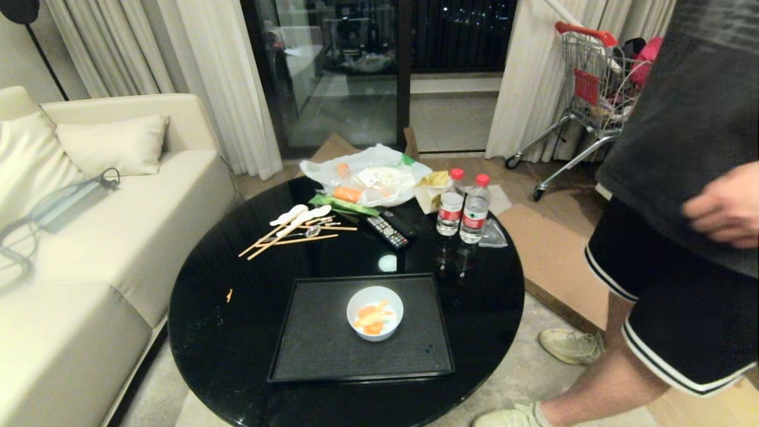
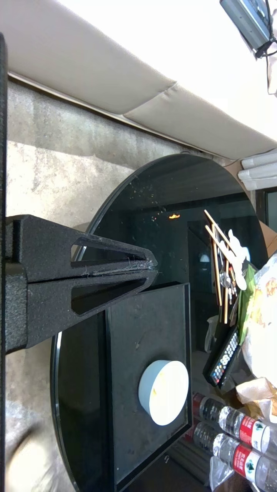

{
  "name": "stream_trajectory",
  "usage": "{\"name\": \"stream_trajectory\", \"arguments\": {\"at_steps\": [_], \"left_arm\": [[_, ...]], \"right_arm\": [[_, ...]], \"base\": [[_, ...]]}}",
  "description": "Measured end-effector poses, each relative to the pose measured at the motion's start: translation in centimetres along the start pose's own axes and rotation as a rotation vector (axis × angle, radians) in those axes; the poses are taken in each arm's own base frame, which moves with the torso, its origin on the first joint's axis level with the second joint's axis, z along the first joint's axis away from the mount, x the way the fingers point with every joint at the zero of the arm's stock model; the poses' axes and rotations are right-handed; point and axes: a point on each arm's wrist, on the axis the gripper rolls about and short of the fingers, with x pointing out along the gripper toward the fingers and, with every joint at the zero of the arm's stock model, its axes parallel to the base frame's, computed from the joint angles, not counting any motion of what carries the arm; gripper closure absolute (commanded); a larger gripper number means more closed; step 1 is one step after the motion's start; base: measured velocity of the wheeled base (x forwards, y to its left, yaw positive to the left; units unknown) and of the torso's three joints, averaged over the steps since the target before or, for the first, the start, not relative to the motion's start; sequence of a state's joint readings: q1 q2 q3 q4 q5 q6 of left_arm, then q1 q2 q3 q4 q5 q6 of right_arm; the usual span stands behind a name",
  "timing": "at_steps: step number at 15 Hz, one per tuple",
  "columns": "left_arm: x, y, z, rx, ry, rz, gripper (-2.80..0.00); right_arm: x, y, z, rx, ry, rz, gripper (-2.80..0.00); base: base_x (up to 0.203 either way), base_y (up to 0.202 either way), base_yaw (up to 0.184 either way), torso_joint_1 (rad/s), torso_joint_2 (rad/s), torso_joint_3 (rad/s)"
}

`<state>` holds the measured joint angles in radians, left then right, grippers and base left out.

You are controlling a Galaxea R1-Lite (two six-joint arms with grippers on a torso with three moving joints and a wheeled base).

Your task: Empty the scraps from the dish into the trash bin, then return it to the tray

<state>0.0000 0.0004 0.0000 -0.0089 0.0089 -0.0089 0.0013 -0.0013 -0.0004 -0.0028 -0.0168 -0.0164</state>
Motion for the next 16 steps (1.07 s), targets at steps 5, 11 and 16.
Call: {"name": "stream_trajectory", "arguments": {"at_steps": [5,11,16], "left_arm": [[0.00,0.00,0.00,0.000,0.000,0.000,0.00],[0.00,0.00,0.00,0.000,0.000,0.000,0.00],[0.00,0.00,0.00,0.000,0.000,0.000,0.00]], "right_arm": [[0.00,0.00,0.00,0.000,0.000,0.000,0.00],[0.00,0.00,0.00,0.000,0.000,0.000,0.00],[0.00,0.00,0.00,0.000,0.000,0.000,0.00]], "base": [[0.000,0.000,0.000,0.000,0.00,0.000],[0.000,0.000,0.000,0.000,0.00,0.000],[0.000,0.000,0.000,0.000,0.00,0.000]]}}
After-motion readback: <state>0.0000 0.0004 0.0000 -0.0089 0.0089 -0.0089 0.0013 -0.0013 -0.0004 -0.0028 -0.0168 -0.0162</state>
